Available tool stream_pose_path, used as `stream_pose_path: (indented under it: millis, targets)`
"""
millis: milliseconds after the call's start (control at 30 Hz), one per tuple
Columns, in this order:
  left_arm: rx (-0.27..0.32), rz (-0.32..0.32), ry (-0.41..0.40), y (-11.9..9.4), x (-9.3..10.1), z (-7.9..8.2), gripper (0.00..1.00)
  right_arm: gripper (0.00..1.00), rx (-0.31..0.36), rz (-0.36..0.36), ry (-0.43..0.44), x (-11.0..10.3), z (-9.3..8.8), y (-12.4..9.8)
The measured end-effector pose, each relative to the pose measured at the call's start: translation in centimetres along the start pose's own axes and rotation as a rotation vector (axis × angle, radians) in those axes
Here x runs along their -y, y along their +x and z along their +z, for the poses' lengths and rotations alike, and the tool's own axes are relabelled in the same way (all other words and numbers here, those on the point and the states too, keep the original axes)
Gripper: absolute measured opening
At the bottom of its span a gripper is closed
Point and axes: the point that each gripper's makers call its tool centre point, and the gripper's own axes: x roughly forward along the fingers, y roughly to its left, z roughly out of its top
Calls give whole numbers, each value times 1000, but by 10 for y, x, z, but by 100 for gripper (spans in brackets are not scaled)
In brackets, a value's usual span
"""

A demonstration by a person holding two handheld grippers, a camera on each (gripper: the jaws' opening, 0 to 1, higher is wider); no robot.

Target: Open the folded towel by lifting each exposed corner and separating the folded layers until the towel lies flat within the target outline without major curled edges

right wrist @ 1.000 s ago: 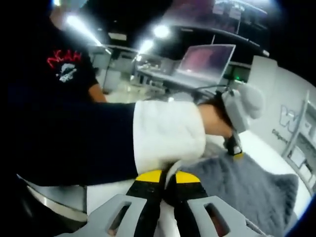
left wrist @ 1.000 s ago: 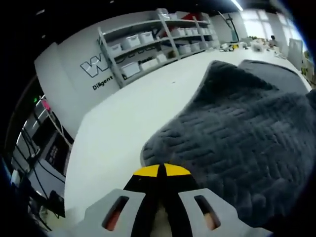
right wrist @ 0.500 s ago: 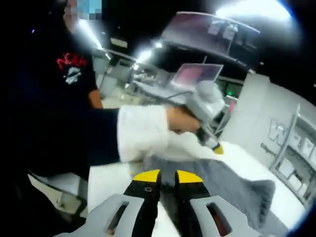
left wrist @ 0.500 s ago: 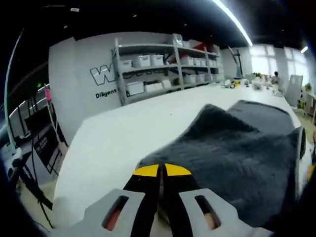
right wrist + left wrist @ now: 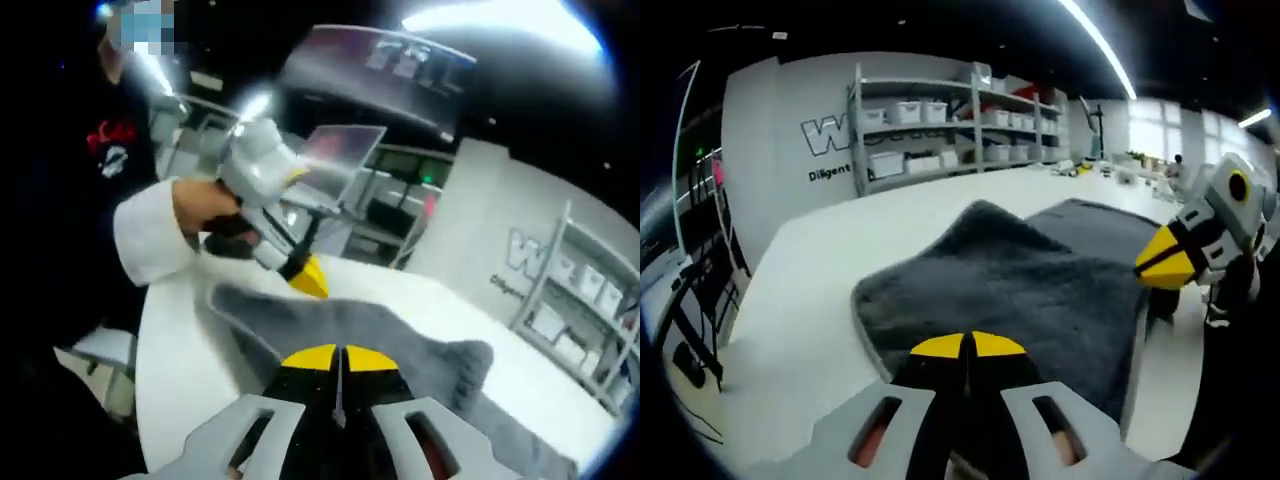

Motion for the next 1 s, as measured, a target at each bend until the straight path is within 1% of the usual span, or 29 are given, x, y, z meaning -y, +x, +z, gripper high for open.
stream_pose_path:
  millis: [33, 133, 167, 200, 233, 267, 300, 333, 433, 533, 600, 667, 733, 767, 800, 867, 900, 933, 1000]
  targets:
    - [-19, -13, 14, -2, 5, -4, 1, 0, -17, -9, -9, 3, -3, 0]
    - [-32, -27, 18, -3, 14, -7, 1, 0, -18, -5, -14, 8, -1, -2]
    - [-27, -34, 11, -4, 15, -8, 1, 0, -12, -5, -15, 12, 1, -5]
    - [-9, -38, -21, -4, 18, -7, 1, 0, -2, -10, -14, 16, 4, -7]
    - [-6, -34, -44, -3, 18, -10, 1, 0, 4, -14, -14, 20, 7, -8]
    - [-15, -35, -36, -2, 19, -13, 1, 0, 8, -14, -12, 24, 8, -9]
    - [-43, -41, -14, -3, 21, -17, 1, 0, 7, 2, 4, 25, 8, -9]
    - [-43, -41, -16, -4, 22, -17, 1, 0, 2, 27, 22, 23, 8, -8]
    - [-8, -21, -73, -6, 20, -13, 1, 0, -4, 57, 54, 27, 6, -5]
    - [-10, -40, -75, -7, 24, -14, 1, 0, 13, 58, 91, 35, 8, 2]
    - [-5, -36, -107, -7, 23, -15, 1, 0, 2, 59, 111, 41, 7, 7]
    - [-14, -63, -159, -7, 28, -18, 1, 0, 5, 53, 121, 47, 9, 11]
    - [-42, -78, -227, -9, 30, -23, 1, 0, 24, 57, 138, 51, 13, 17]
    - [-40, -80, -273, -10, 29, -22, 1, 0, 31, 61, 141, 52, 14, 19]
    - [-23, -84, -325, -10, 29, -18, 1, 0, 46, 74, 149, 53, 17, 24]
    - [22, -115, -387, -12, 29, -9, 1, 0, 45, 76, 163, 58, 17, 30]
    - [47, -121, -386, -13, 28, -4, 1, 0, 45, 74, 175, 60, 17, 33]
    - [65, -111, -386, -14, 27, -1, 1, 0, 50, 69, 185, 63, 18, 36]
    - [85, -113, -377, -16, 27, 5, 1, 0, 57, 64, 206, 67, 22, 41]
